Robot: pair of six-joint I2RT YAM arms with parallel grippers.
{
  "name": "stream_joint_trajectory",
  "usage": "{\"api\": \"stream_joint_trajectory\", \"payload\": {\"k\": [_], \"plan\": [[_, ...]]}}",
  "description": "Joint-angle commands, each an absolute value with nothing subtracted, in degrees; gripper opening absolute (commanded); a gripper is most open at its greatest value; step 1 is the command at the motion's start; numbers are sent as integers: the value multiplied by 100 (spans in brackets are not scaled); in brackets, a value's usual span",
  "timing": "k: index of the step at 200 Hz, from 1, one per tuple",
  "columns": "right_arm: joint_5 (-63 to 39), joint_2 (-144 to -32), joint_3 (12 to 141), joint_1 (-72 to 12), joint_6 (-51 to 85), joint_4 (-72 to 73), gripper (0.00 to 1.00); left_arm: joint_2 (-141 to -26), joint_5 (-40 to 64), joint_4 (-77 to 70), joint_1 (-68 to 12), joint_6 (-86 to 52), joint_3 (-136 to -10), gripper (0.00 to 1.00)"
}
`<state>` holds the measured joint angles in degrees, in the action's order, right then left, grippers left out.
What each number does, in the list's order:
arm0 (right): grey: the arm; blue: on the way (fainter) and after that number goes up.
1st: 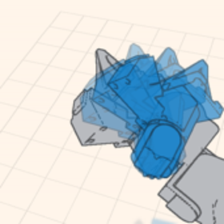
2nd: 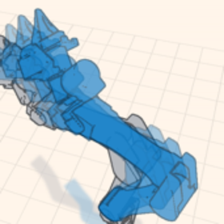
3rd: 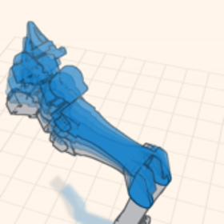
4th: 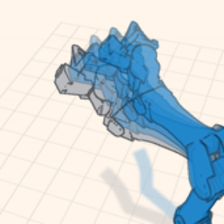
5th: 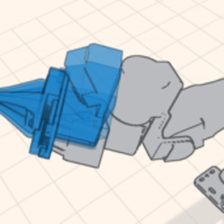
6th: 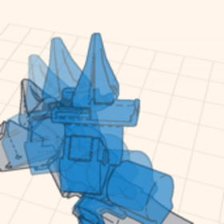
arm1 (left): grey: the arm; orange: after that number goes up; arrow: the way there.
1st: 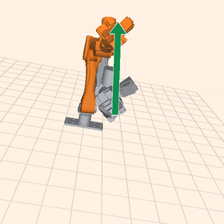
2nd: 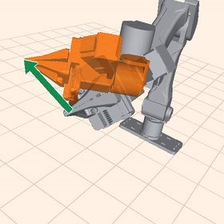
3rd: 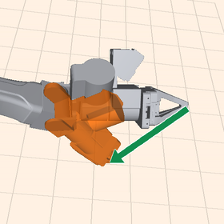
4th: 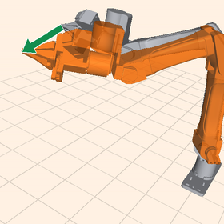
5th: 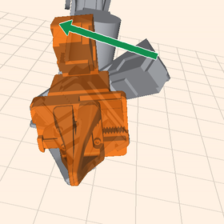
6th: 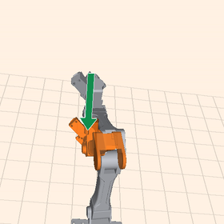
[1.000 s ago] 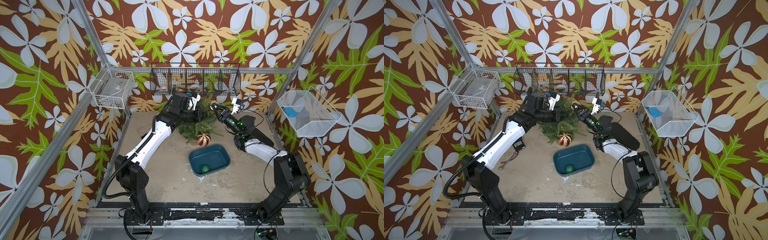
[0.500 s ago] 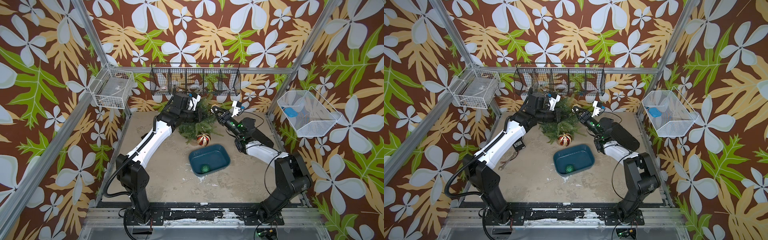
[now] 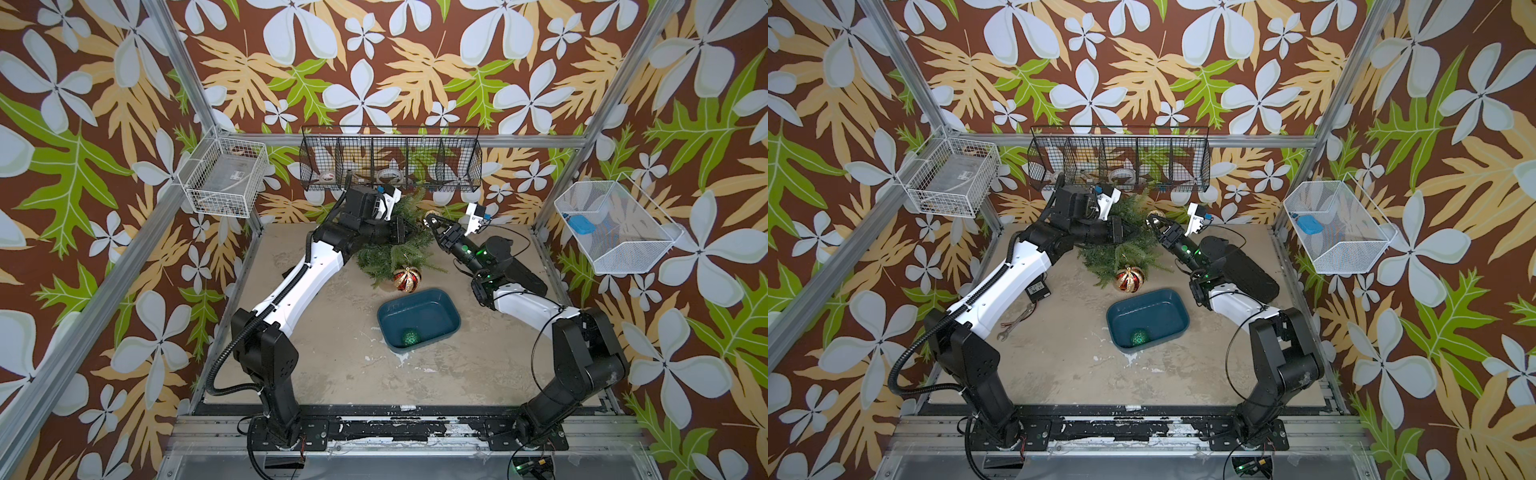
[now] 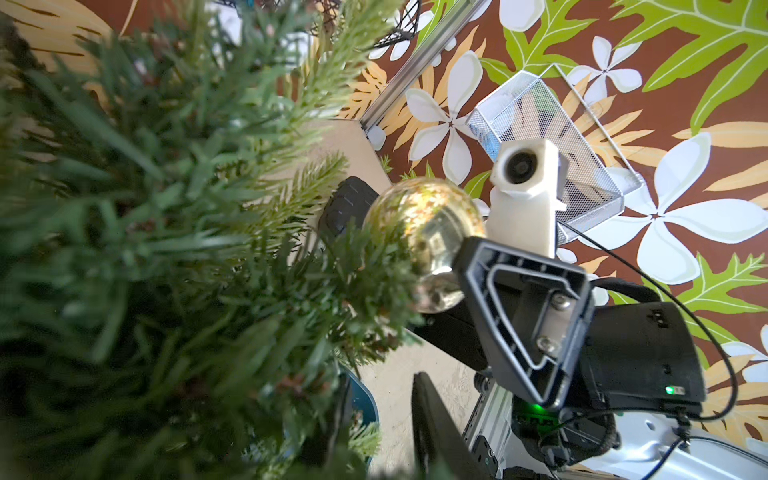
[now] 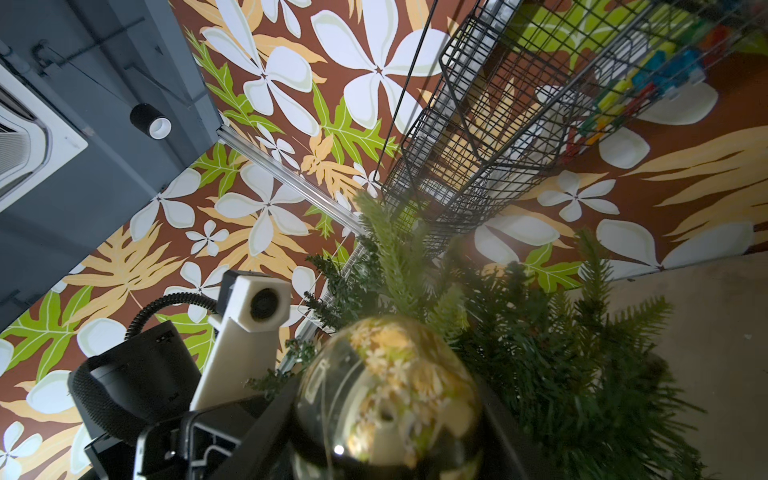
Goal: Decorate the small christmas tree with ornaments
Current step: Hang an ornament on the christmas tree.
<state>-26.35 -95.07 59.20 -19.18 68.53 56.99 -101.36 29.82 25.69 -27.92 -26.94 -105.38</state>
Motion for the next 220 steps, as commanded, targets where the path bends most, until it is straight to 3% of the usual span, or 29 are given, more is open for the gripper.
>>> {"api": "stream_joint_trajectory", "payload": {"k": [1,38,69,96,176,220], "plan": [[-2554,-9419,5878,-1919,6787,5763,57,-10051,2893,2593,-2769,-2680,-10529,29],[-2566,-9365,5840,-1918,6764,5694,61,-9951,2881,2503,-2769,-2765,-10435,33],[-2557,-9258,5870,-1911,6680,5475,75,-9838,2832,2456,-2769,-2794,-10356,33],[-2514,-9117,5822,-1902,6612,5362,80,-9707,2808,2419,-2755,-2820,-10280,33],[-2421,-8194,5475,-1765,6131,4638,80,-8722,2751,1838,-2542,-3066,-9345,37],[-2345,-7086,5537,-1804,4767,1882,72,-7529,2343,1418,-2401,-3053,-8097,44]]}}
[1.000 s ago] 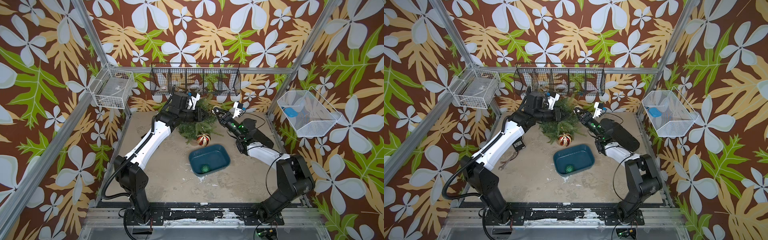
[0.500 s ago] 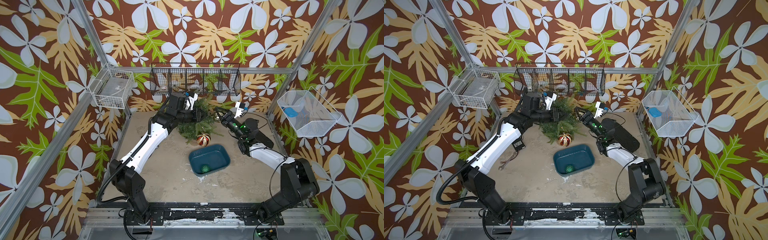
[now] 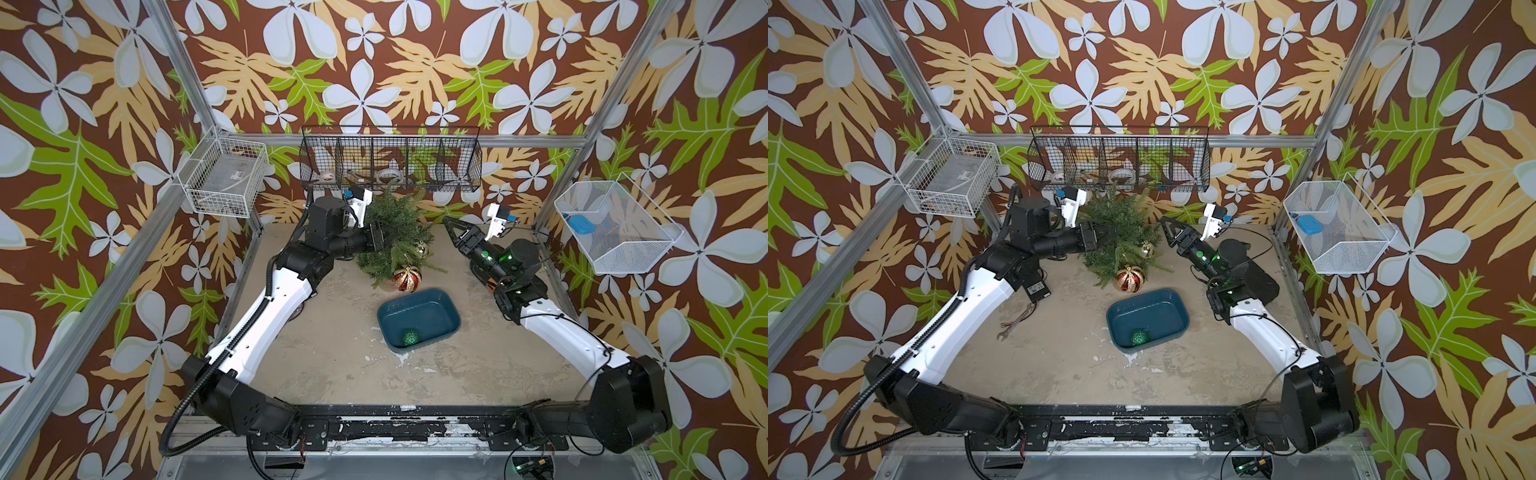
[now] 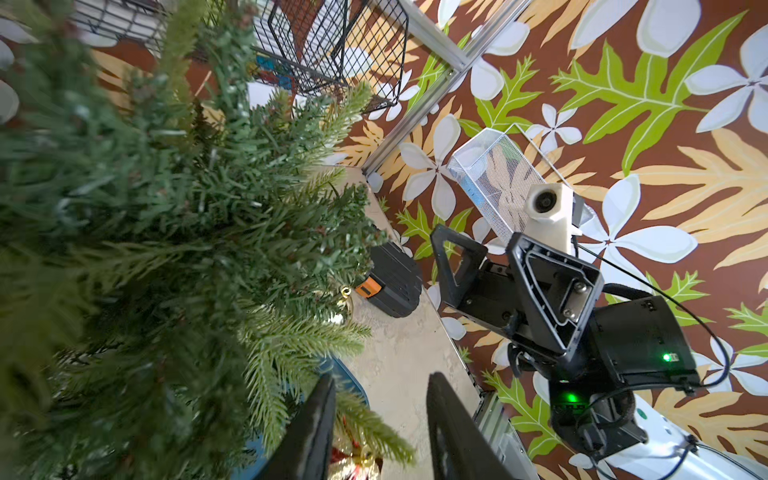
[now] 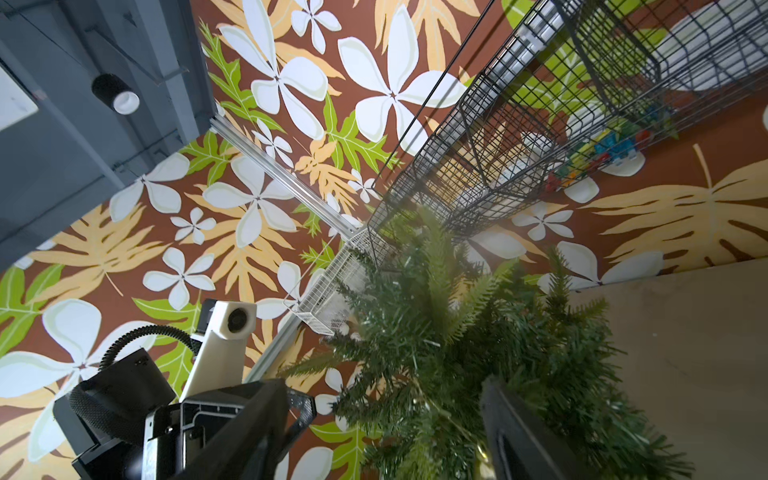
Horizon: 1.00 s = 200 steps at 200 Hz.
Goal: Decorate the small christmas tree with ornaments
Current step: Hang an ornament on the christmas tree.
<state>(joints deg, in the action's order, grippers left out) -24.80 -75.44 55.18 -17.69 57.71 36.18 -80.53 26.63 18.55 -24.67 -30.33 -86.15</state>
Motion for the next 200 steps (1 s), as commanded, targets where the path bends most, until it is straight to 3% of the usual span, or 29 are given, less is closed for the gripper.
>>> {"api": "stream_joint_trajectory", "payload": {"k": [1,50,81,144,200], "plan": [[-2328,-7054,5533,-1812,4726,1820,72,-7482,2331,1408,-2400,-3052,-8061,45],[-1600,-5756,4899,-2098,3498,-556,70,-5852,1707,1080,-2382,-3187,-5989,54],[-1037,-5758,4915,-2820,2983,-1724,70,-4977,1534,1037,-2382,-3466,-4701,59],[-253,-6183,4310,-4145,3104,-1775,72,-4127,1538,977,-2382,-3950,-3301,61],[-95,-7225,4419,-4603,3089,-1281,75,-4069,1573,892,-2382,-4047,-2937,61]]}}
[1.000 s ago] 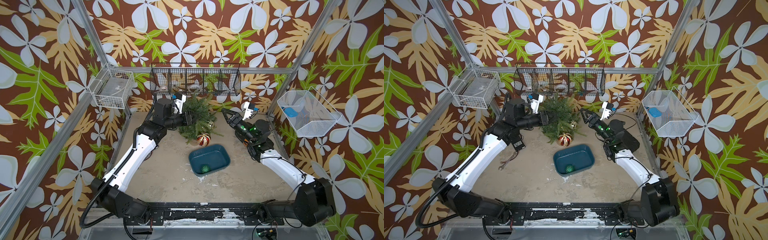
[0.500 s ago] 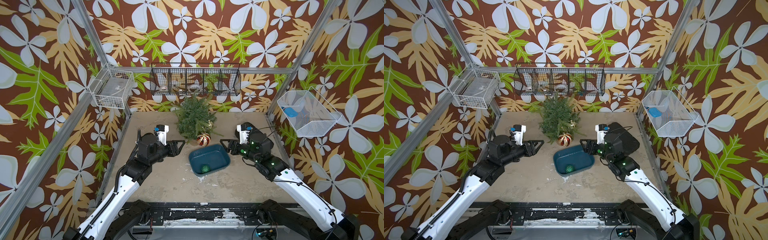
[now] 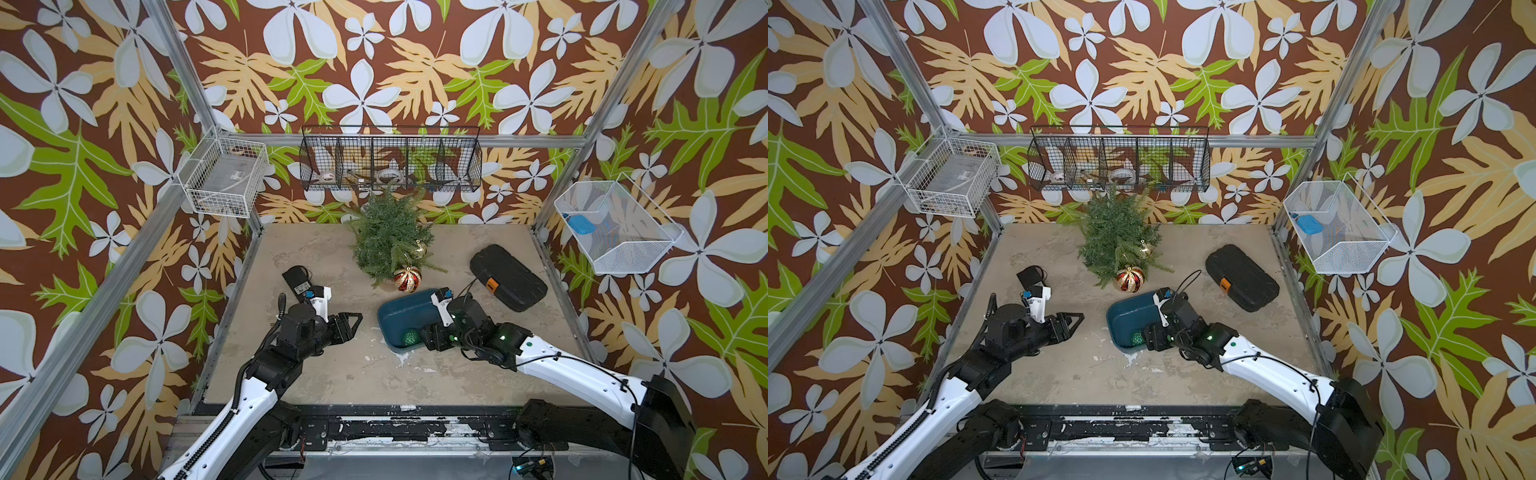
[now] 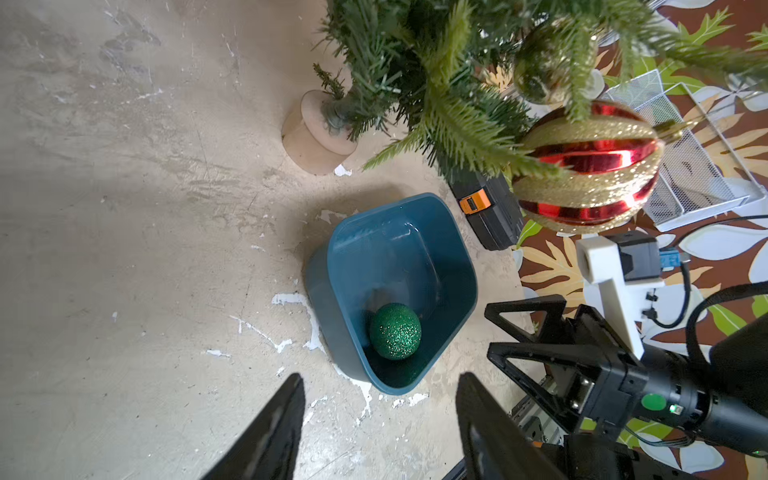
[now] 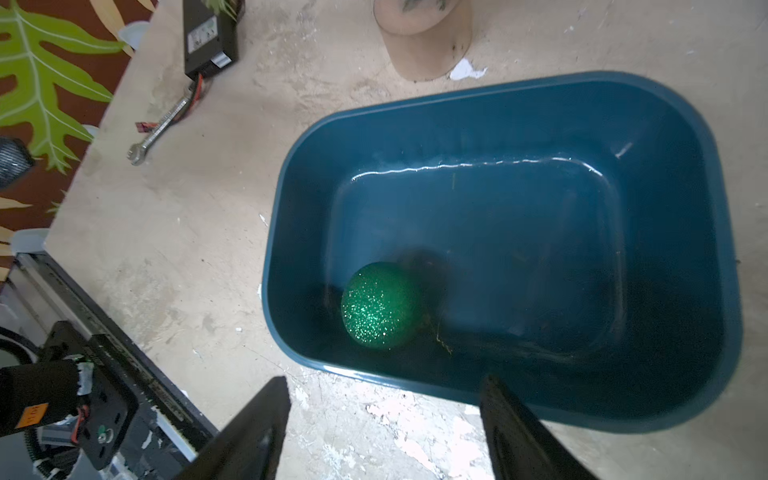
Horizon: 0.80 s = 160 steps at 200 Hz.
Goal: Decorate the small christmas tree with ornaments
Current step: Hang an ornament on the christmas tree, then pick up an ornament from the container.
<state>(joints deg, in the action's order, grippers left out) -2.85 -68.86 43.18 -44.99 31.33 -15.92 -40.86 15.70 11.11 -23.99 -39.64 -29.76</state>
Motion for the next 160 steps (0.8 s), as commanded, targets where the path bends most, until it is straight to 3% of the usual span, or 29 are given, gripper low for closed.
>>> {"api": "stream_joint_trajectory", "payload": {"k": [1,160], "plan": [[-96,-7243,4424,-4609,3087,-1274,74,-4069,1578,894,-2382,-4050,-2936,61],[-242,-8811,4720,-4720,2962,-973,71,-3930,1512,932,-2386,-4188,-2733,61]]}}
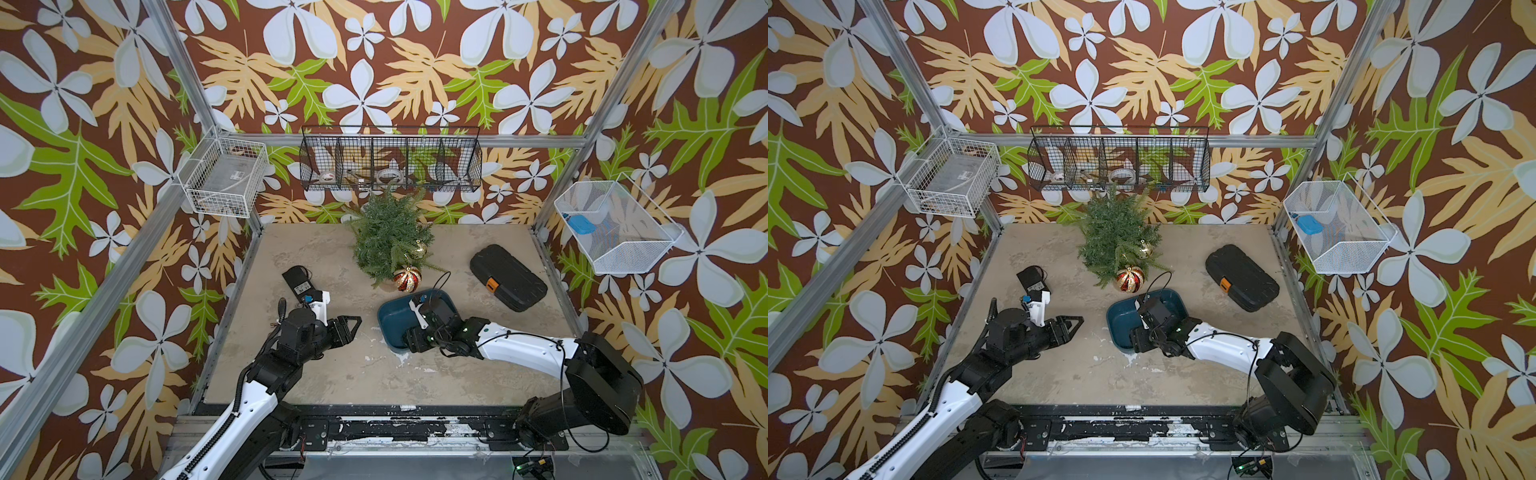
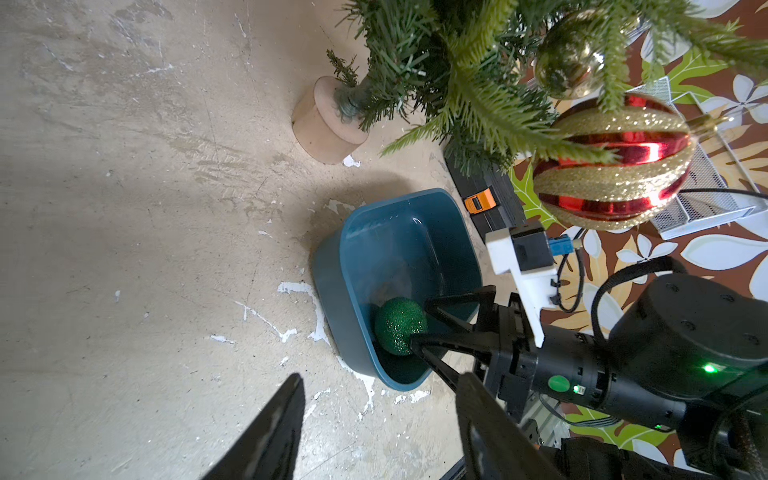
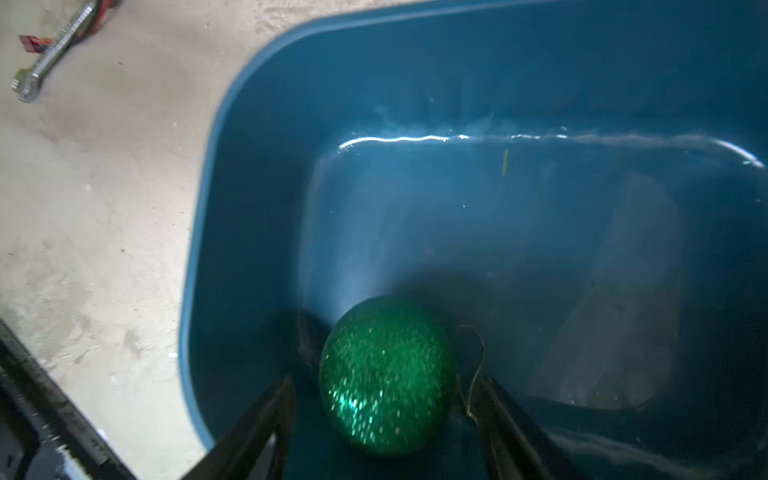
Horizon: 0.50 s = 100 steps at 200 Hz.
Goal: Decorate the small christmas tree with ornaments
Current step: Pick up an ornament from the container.
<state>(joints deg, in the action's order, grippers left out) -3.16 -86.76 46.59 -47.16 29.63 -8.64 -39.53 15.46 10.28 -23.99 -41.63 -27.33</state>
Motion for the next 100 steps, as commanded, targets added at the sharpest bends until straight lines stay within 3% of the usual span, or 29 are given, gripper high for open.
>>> {"api": "stream_joint_trajectory", "payload": {"k": [1,100], "plan": [[-235,-8822,4720,-4720,2966,-979,71,-3925,1512,932,-2384,-4186,-2733,61],[-122,-9214,4930,-4712,2883,-1309,74,-3897,1512,958,-2382,-4211,-2768,60]]}}
